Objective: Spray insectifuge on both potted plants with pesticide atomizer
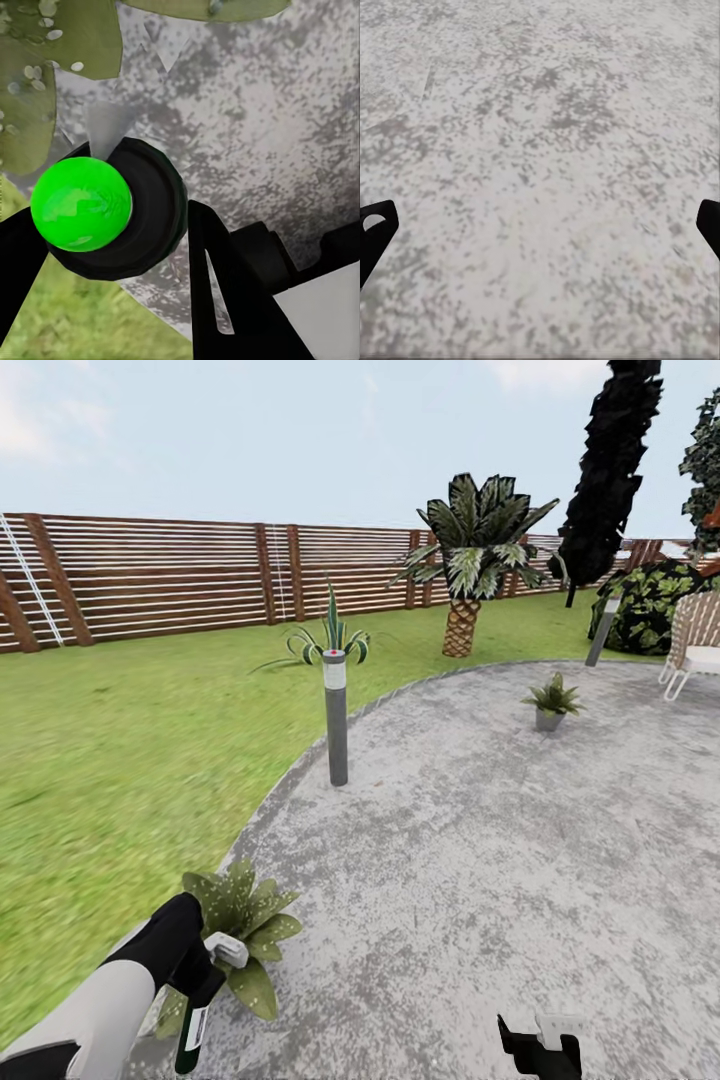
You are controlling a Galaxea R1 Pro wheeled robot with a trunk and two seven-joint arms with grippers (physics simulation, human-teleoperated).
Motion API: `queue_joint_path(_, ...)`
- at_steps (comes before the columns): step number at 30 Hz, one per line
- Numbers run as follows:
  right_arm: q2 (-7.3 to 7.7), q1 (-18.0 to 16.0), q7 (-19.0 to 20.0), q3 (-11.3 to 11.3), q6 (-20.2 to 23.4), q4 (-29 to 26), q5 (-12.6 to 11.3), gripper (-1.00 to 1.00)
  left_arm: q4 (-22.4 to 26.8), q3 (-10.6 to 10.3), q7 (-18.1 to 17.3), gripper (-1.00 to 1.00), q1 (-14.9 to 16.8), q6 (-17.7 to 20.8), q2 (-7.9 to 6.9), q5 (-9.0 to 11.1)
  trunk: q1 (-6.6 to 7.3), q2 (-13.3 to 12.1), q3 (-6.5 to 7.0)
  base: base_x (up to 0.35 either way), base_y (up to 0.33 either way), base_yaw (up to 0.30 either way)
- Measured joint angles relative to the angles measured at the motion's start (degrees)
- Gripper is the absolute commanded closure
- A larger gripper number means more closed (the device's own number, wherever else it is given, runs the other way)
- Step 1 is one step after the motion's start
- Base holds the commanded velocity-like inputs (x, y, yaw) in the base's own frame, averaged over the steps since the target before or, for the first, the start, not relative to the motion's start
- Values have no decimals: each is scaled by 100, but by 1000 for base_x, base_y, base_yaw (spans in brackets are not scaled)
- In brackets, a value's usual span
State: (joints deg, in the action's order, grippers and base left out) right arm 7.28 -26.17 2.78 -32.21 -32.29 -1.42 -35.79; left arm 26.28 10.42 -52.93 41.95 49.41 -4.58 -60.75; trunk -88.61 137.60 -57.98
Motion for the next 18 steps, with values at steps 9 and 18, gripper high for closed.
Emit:
queue_joint_path(9,0,0,0,0,0,0,0,-100,8,1,1,100,11,129,-5,9,0,0,-16,0,0,0)
queue_joint_path(18,-1,0,0,0,0,0,0,-100,266,10,4,100,157,138,-30,6,0,0,-15,0,0,0)
